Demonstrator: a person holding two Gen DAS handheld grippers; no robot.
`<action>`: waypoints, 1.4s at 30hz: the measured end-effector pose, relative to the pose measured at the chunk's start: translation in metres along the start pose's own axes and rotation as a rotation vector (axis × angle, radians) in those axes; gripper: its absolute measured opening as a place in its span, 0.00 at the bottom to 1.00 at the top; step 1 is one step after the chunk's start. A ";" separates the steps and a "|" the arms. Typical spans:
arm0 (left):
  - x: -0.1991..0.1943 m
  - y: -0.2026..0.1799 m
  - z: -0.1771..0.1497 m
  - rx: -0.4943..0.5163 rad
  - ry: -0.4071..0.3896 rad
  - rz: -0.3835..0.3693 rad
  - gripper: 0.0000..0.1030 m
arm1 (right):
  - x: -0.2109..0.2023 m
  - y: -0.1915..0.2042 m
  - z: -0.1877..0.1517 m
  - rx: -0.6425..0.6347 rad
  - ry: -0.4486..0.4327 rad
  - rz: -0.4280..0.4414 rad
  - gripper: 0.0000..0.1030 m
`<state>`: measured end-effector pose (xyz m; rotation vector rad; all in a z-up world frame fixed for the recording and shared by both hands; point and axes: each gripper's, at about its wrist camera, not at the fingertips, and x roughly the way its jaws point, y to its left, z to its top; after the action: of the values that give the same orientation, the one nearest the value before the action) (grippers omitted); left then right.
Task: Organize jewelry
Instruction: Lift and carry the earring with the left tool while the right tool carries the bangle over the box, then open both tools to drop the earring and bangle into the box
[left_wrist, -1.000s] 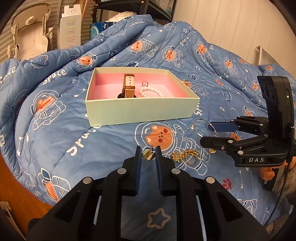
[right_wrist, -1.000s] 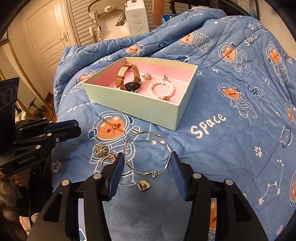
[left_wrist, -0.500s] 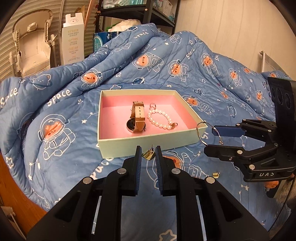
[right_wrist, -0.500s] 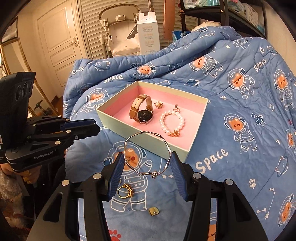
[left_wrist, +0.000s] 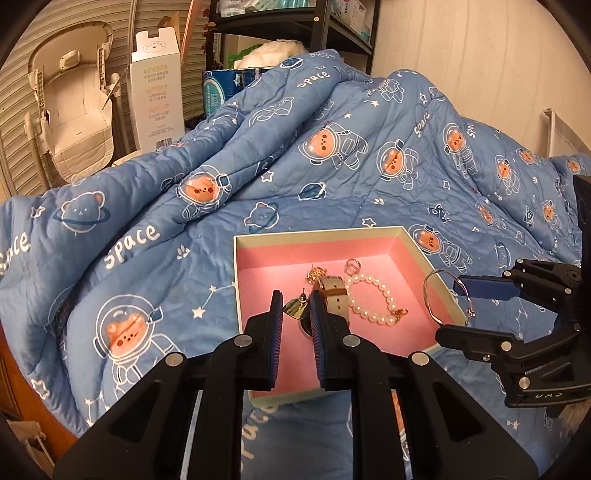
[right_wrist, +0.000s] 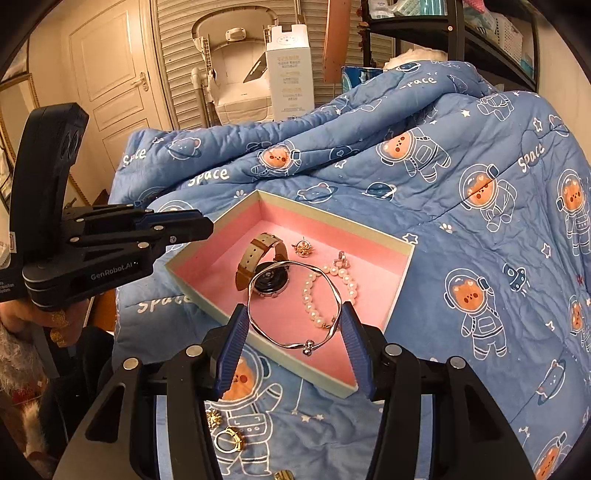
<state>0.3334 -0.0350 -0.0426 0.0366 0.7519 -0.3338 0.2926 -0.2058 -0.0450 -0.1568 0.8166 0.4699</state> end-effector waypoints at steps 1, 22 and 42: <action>0.004 0.001 0.004 0.004 0.007 0.001 0.15 | 0.003 -0.002 0.003 -0.006 0.006 -0.006 0.48; 0.089 0.011 0.044 -0.083 0.215 -0.022 0.15 | 0.060 -0.021 0.024 -0.033 0.128 -0.050 0.48; 0.116 0.001 0.049 -0.080 0.345 0.018 0.15 | 0.090 -0.026 0.025 -0.034 0.240 -0.019 0.48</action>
<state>0.4454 -0.0742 -0.0847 0.0261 1.1055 -0.2833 0.3742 -0.1904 -0.0956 -0.2557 1.0415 0.4525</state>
